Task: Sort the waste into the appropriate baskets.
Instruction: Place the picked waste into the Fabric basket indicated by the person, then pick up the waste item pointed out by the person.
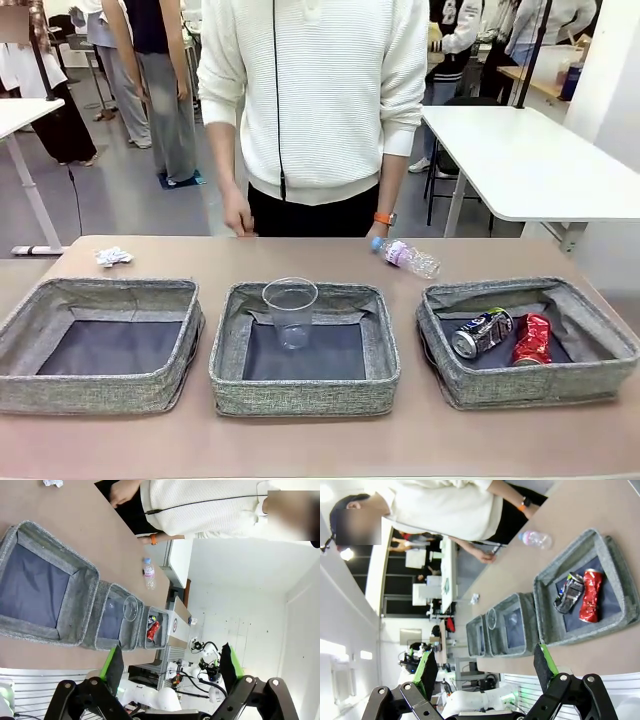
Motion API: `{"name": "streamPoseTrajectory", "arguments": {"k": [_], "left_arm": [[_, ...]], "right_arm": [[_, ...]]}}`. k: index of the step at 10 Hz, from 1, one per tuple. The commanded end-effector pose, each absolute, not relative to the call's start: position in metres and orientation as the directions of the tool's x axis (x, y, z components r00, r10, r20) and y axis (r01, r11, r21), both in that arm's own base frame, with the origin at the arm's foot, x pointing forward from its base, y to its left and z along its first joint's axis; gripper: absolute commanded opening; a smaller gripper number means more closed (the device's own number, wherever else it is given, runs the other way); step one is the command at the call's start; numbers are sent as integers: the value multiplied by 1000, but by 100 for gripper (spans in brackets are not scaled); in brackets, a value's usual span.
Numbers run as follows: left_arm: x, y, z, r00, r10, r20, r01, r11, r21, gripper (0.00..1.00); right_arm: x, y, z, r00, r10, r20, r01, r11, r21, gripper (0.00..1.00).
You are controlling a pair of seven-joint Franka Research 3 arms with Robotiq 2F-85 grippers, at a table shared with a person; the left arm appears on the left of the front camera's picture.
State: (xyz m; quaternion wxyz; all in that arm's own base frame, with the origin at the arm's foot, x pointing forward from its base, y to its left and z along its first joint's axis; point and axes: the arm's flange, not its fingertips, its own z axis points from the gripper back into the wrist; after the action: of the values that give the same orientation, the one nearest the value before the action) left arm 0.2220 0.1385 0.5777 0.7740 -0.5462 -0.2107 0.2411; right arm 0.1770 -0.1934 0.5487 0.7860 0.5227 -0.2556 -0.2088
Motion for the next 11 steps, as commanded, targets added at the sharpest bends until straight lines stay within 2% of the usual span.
{"name": "streamPoseTrajectory", "arguments": {"k": [1,11], "left_arm": [[222,143,577,803,591,81,-116,288,-951,100],[222,143,577,803,591,81,-116,288,-951,100]], "right_arm": [[177,-196,549,780,-591,204,38,370,928,100],[177,-196,549,780,-591,204,38,370,928,100]]}}
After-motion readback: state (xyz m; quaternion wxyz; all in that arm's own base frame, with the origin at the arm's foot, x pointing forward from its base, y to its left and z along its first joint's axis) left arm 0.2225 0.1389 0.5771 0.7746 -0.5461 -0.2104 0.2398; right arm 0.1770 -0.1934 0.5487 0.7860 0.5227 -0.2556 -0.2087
